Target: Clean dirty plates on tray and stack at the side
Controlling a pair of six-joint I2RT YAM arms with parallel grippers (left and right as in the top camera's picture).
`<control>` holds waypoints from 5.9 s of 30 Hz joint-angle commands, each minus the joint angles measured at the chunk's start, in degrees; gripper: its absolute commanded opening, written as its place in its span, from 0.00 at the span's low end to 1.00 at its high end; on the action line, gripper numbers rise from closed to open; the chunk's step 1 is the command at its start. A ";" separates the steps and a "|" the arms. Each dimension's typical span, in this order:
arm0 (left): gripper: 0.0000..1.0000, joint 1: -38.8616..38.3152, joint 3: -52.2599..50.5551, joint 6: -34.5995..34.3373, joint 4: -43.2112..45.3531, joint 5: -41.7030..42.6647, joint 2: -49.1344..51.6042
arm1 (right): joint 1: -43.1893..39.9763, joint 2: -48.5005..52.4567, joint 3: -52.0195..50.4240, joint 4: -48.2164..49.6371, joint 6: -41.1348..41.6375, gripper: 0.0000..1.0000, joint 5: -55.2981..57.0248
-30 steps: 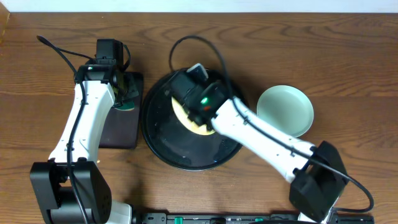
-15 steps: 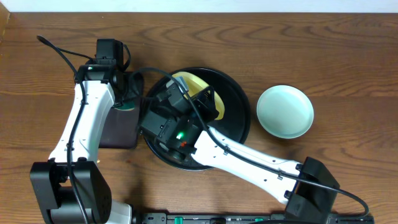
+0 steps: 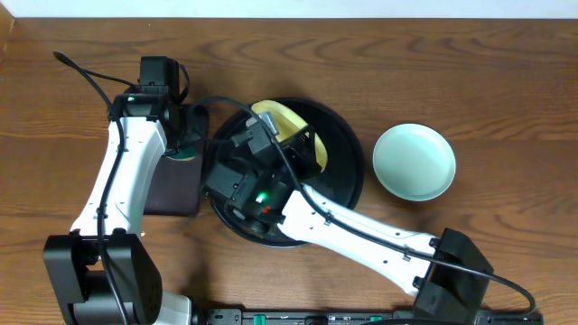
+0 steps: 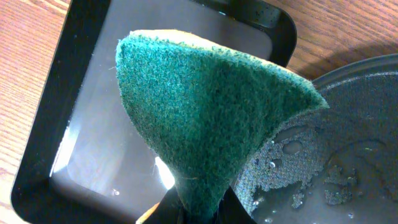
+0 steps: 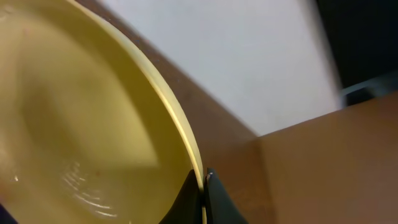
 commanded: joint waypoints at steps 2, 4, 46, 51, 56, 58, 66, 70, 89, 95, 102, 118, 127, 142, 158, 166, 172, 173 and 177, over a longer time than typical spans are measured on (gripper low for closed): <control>0.08 0.17 0.61 -0.55 -0.13 -0.74 -0.15 | -4.59 -1.75 -1.73 -0.02 2.82 0.01 -15.89; 0.08 0.17 0.61 -0.55 -0.13 -0.74 -0.15 | -6.67 -1.77 -1.79 0.00 2.64 0.01 -22.93; 0.07 0.17 0.59 -0.07 -0.98 -0.79 -0.13 | -65.46 -26.25 -28.06 13.44 -6.03 0.01 -81.74; 0.08 0.17 0.59 -0.07 -1.01 -0.79 -0.13 | -72.72 -26.25 -36.50 19.96 -4.83 0.01 -84.00; 0.08 0.17 0.59 -0.07 -0.98 -0.79 -0.13 | -77.11 -26.25 -43.52 26.53 -4.20 0.01 -84.50; 0.07 0.17 0.59 -0.07 -0.98 -0.79 -0.13 | -77.94 -26.25 -45.51 28.55 -4.20 0.01 -84.72; 0.07 0.17 0.59 -0.07 -0.98 -0.79 -0.13 | -77.96 -26.08 -48.39 31.56 -4.20 0.21 -85.31; 0.07 0.17 0.59 -0.07 -1.03 -0.79 -0.13 | -77.94 -26.08 -48.39 31.52 -4.28 0.40 -87.34; 0.07 5.84 -5.95 9.68 6.08 -0.96 -0.02 | -64.48 -26.08 -29.14 14.64 -13.77 0.94 -89.77; 0.07 7.28 -12.94 9.66 14.34 -0.94 0.02 | -62.58 -26.08 -29.14 14.53 -14.60 0.97 -89.33; 0.11 7.41 -17.68 9.62 19.69 -0.94 0.11 | -62.53 -26.08 -29.14 14.16 -14.80 0.98 -89.33; 0.47 7.23 -13.49 9.60 17.86 3.96 -9.75 | -62.53 -26.73 -29.11 14.14 -15.43 0.98 -89.33; 0.73 6.97 -13.38 8.98 17.88 8.96 -26.49 | -62.64 -36.87 -26.75 10.25 -15.43 0.99 -85.40; 0.74 6.97 -13.44 8.98 17.64 8.96 -28.41 | -62.64 -70.05 -23.85 3.56 -15.39 0.99 -79.73; 0.75 6.97 -13.44 8.98 17.64 8.96 -28.41 | -62.69 -82.75 -23.93 -20.00 -18.82 0.99 -72.08; 0.75 6.97 -13.44 8.98 17.64 8.96 -28.41 | -62.99 -82.88 -27.17 -8.92 -21.18 0.99 -71.80; 0.75 6.97 -13.44 8.98 17.64 8.96 -28.41 | -65.40 -84.54 -37.11 6.27 -22.27 0.99 -72.52; 0.75 6.97 -13.44 8.98 17.64 8.96 -28.41 | -65.75 -85.37 -39.56 9.40 -22.27 0.99 -72.96; 0.75 6.97 -13.44 8.98 17.64 8.96 -28.41 | -66.64 -90.77 -50.93 22.67 -22.27 0.99 -75.63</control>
